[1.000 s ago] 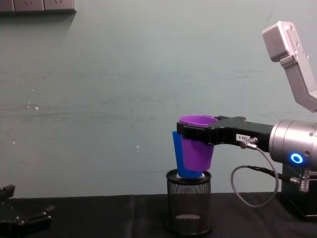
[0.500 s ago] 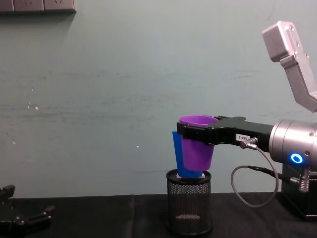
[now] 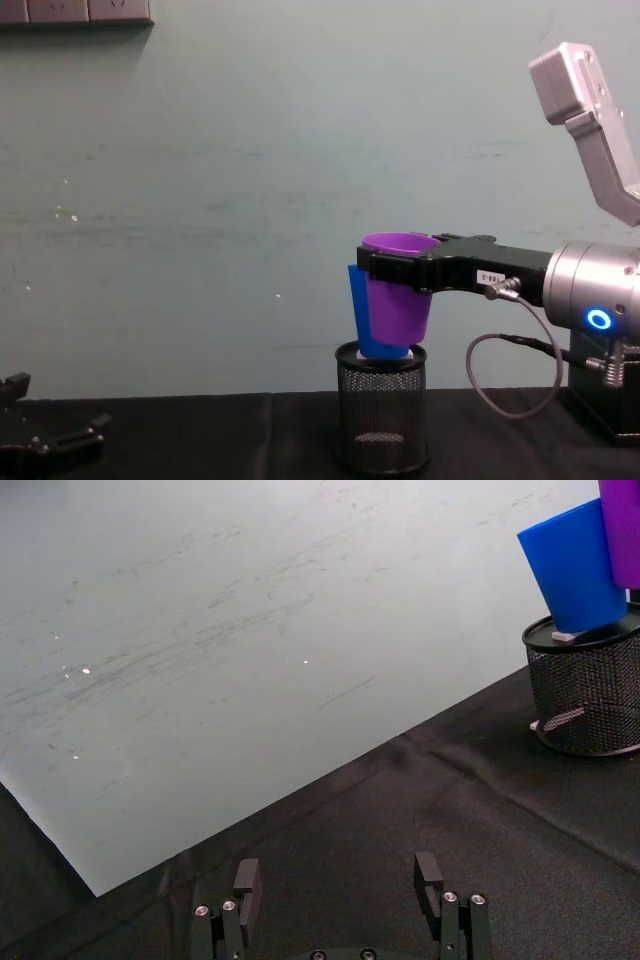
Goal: Pick up one cup with a gripper and tap it against the other cup.
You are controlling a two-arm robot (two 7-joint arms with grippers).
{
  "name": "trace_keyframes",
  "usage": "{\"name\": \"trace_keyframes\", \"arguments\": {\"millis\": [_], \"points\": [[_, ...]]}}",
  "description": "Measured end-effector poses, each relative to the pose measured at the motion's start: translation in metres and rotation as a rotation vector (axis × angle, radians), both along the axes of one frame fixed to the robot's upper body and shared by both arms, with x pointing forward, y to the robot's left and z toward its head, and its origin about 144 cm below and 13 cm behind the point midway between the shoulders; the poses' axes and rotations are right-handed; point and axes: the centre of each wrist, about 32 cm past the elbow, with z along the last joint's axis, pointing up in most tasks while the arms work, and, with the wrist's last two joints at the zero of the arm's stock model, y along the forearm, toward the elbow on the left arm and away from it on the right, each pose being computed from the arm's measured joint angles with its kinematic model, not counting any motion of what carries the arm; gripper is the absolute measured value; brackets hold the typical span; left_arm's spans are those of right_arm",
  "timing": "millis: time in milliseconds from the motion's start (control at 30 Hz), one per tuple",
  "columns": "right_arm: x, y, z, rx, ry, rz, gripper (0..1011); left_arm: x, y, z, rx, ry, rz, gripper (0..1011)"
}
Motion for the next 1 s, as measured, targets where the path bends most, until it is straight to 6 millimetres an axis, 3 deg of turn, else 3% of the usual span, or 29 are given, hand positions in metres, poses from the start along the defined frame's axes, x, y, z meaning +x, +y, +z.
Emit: {"name": "trace_keyframes", "arguments": {"millis": [1000], "points": [[0.0,0.0,0.0,0.0,0.0,0.0,741,0.0,0.0,0.0,0.0,0.0,0.0,1000]]}}
